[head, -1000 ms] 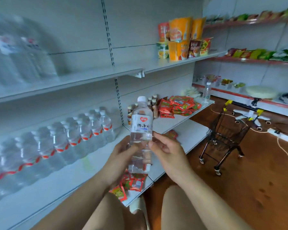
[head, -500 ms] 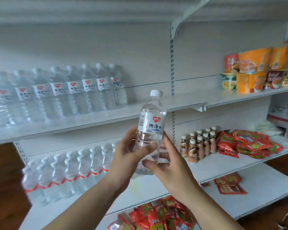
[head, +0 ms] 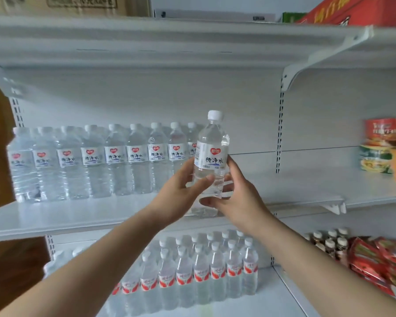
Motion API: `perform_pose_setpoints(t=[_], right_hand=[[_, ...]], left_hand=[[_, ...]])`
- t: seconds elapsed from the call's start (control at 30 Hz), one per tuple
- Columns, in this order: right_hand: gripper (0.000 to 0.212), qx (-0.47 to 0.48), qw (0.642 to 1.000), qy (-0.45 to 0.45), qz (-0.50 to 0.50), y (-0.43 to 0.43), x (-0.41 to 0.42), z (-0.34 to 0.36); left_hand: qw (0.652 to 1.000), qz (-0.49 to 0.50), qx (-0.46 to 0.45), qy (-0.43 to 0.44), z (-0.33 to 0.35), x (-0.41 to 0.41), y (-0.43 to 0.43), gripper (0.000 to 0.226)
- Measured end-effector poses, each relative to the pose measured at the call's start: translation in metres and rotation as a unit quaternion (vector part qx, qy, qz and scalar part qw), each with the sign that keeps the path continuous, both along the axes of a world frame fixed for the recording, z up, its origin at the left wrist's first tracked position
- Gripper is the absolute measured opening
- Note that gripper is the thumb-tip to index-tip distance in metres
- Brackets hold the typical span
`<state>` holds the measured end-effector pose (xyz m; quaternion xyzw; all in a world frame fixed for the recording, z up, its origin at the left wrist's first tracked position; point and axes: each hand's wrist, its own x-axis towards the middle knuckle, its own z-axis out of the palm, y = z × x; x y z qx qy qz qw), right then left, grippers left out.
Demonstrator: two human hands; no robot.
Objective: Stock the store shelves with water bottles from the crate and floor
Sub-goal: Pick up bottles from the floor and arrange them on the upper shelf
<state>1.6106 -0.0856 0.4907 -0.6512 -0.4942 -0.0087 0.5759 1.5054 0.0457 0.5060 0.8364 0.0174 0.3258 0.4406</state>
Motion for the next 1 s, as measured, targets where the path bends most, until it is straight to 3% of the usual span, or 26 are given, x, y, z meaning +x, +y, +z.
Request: perform_pose_setpoints(t=[0.1, 0.2, 0.3, 0.37, 0.7, 0.77, 0.87, 0.93, 1.0], right_hand=[[0.099, -0.031, 0.999, -0.020, -0.009, 0.023, 0.022, 0.003], [0.083, -0.076, 0.996, -0.036, -0.019, 0.045, 0.049, 0.004], [0.073, -0.110, 0.992, -0.042, -0.053, 0.067, 0.073, 0.002], [0.071, -0.127, 0.988, -0.043, -0.071, 0.083, 0.089, 0.002], [0.057, -0.239, 0.961, -0.060, -0.124, 0.146, 0.121, 0.004], [0.063, -0.259, 0.956, -0.053, -0.126, 0.147, 0.121, 0.002], [0.089, -0.301, 0.942, -0.043, -0.143, 0.137, 0.109, -0.001], [0.076, -0.273, 0.951, -0.045, -0.140, 0.115, 0.088, 0.000], [0.046, -0.165, 0.981, -0.021, -0.097, 0.079, 0.059, -0.002]], left_hand=[[0.995, 0.064, 0.069, 0.045, 0.005, 0.017, 0.029, 0.036], [0.987, 0.097, 0.106, 0.077, -0.001, 0.030, 0.054, 0.040], [0.974, 0.142, 0.120, 0.130, -0.019, 0.044, 0.077, 0.054], [0.965, 0.177, 0.106, 0.162, -0.026, 0.051, 0.087, 0.052], [0.961, 0.175, 0.125, 0.174, -0.032, 0.060, 0.100, 0.037], [0.961, 0.174, 0.129, 0.174, -0.032, 0.059, 0.099, 0.034], [0.965, 0.190, 0.145, 0.110, -0.026, 0.052, 0.093, 0.019], [0.972, 0.186, 0.140, 0.018, -0.019, 0.040, 0.082, 0.012], [0.979, 0.170, 0.100, -0.056, -0.011, 0.021, 0.060, 0.020]])
